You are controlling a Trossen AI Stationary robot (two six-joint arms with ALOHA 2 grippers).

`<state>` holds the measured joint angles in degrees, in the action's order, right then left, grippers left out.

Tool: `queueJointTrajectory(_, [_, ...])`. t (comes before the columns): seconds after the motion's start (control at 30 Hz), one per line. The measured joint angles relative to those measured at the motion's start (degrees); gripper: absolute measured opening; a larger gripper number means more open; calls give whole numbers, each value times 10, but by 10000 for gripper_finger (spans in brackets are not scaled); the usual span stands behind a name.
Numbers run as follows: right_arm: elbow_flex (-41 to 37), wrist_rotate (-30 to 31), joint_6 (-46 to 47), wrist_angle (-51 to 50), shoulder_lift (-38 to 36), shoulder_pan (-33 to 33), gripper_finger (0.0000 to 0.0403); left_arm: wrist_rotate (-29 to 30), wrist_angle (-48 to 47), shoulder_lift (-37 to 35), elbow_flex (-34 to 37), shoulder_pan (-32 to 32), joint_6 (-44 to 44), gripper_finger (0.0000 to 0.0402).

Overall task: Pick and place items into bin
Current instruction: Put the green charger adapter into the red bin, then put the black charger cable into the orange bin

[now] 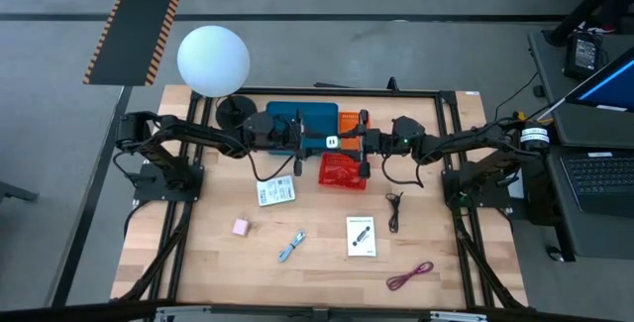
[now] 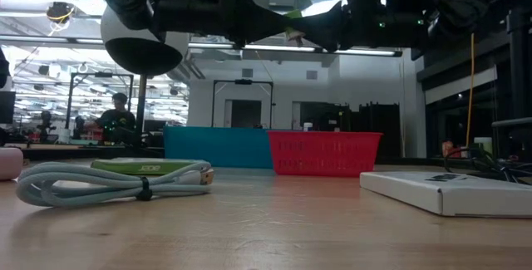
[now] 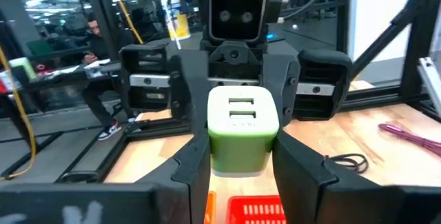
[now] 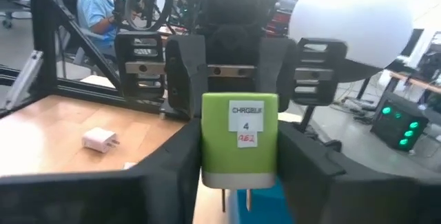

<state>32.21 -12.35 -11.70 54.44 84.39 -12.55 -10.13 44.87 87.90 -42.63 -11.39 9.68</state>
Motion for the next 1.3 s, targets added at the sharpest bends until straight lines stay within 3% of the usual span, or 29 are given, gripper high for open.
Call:
queueJointTrajectory(0.17, [0,17,10,-12,4,-1,250,-7,13,-7,-4,-2,4,90])
queueJointTrajectory(0.33, [0,48,11,-9,2,0,274,-22,4,-11,-2,-12,5,36])
queueJointTrajectory(0.47, [0,62,10,-6,1,-1,253,-19,-13,-11,-2,-19,5,3])
queueJointTrajectory(0.7, [0,61,7,-3,1,-1,213,-17,-18,-11,-1,-26,1,1])
queueJointTrajectory(1.17, [0,58,3,-3,0,0,173,-16,-51,-19,0,-26,6,2])
queueJointTrajectory(1.3, [0,58,-7,-4,0,0,135,-16,-89,-53,0,-26,24,3])
